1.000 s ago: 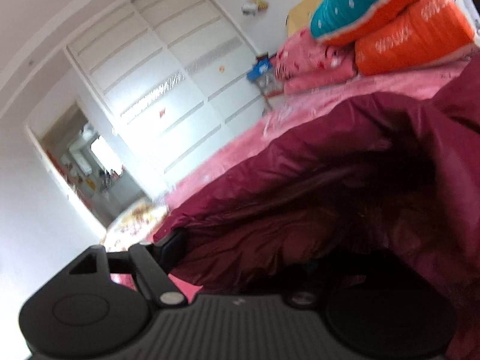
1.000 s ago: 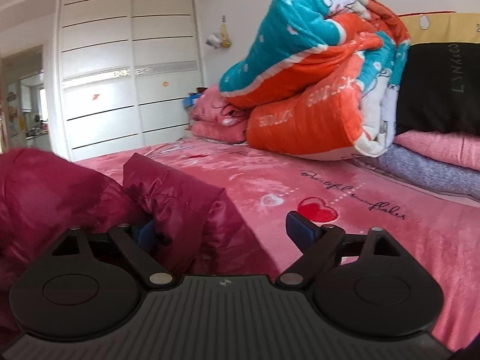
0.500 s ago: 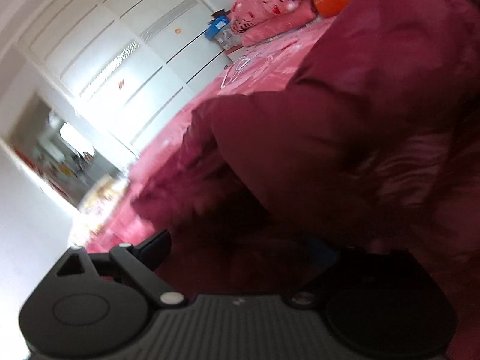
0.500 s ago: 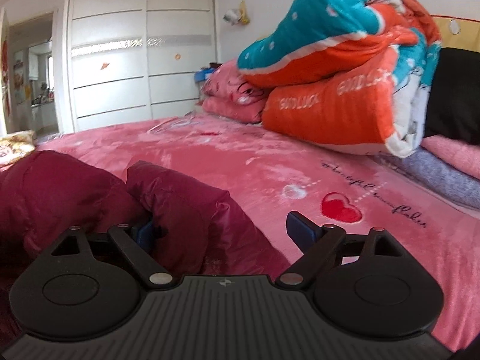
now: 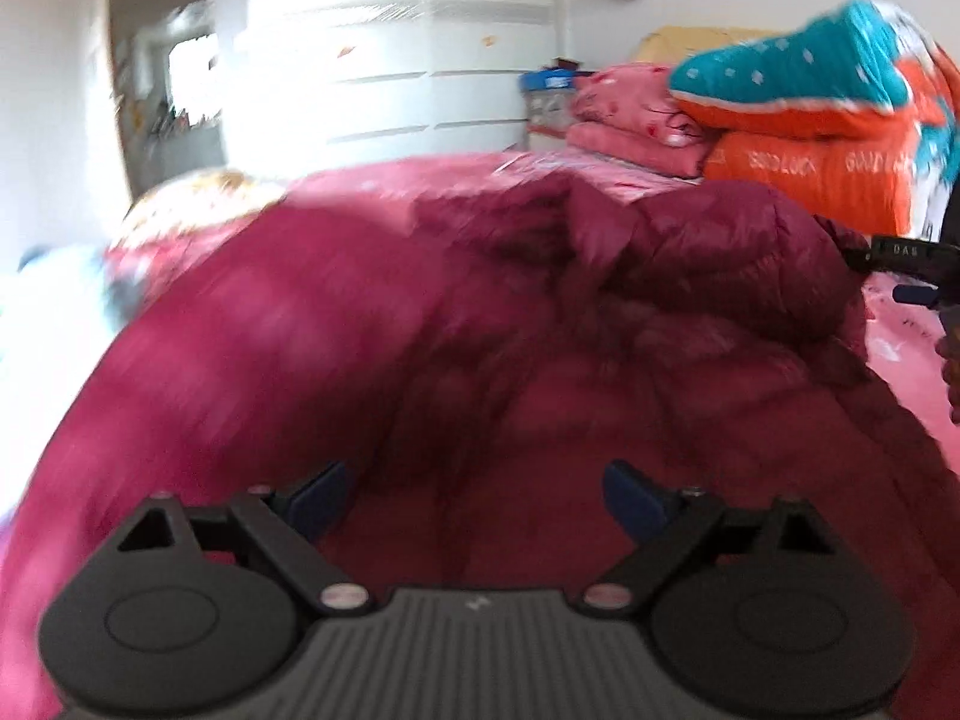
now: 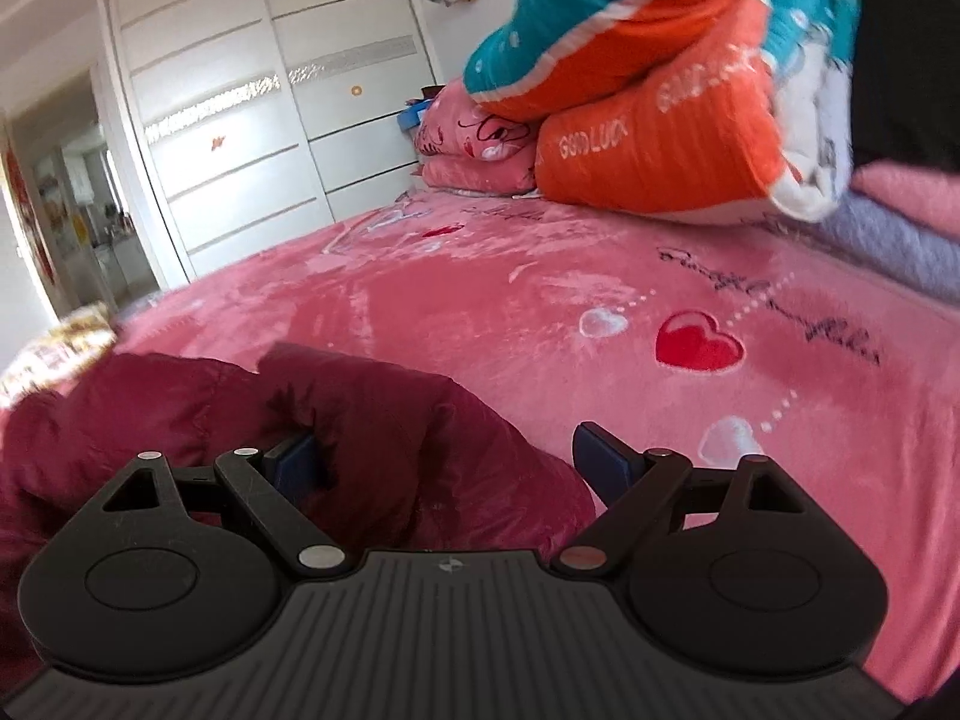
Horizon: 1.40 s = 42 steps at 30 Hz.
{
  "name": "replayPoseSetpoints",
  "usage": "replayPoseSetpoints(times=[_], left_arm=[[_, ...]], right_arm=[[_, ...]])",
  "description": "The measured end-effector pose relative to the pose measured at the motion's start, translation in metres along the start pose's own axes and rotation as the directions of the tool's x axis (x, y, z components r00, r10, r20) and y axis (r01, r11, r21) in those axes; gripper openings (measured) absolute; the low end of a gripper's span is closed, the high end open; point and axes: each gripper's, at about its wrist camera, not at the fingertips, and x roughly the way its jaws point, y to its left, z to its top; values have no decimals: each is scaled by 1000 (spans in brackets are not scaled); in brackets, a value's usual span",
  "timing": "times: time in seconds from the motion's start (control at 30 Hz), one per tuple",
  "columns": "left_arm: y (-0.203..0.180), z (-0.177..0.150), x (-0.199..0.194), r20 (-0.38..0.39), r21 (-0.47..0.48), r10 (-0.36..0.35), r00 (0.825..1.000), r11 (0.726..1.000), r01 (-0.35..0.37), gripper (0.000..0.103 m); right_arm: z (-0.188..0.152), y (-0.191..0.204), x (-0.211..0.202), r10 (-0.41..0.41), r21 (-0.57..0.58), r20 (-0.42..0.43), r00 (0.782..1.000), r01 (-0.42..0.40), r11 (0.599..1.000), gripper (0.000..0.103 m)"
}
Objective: Fold large clothes
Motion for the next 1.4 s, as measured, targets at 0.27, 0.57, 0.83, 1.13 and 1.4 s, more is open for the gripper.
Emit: replayPoseSetpoints(times=[0.27, 0.57, 0.83, 1.13, 1.4], left_arm=[[43, -86, -74, -33, -229, 24, 999, 973, -31, 87], [61, -125, -49, -73, -344, -6, 997, 939, -20, 86], [58, -148, -35, -104, -424, -30, 994, 905, -17, 75], [30, -146, -37, -129, -434, -42, 991, 901, -18, 17], [7, -135, -71, -116, -397, -63, 991, 918, 12, 8]], right_arm=[[-22, -31, -72, 59, 43, -32, 998, -58, 997, 103], [-96, -63, -140, 100, 44, -282, 954, -91, 995, 103], [-127, -70, -135, 211, 211, -470, 857, -122, 970, 103], [-145, -17, -137, 142, -12, -552, 822, -178, 984, 67], [-136, -3, -164, 198, 29, -487, 851, -211, 977, 24]])
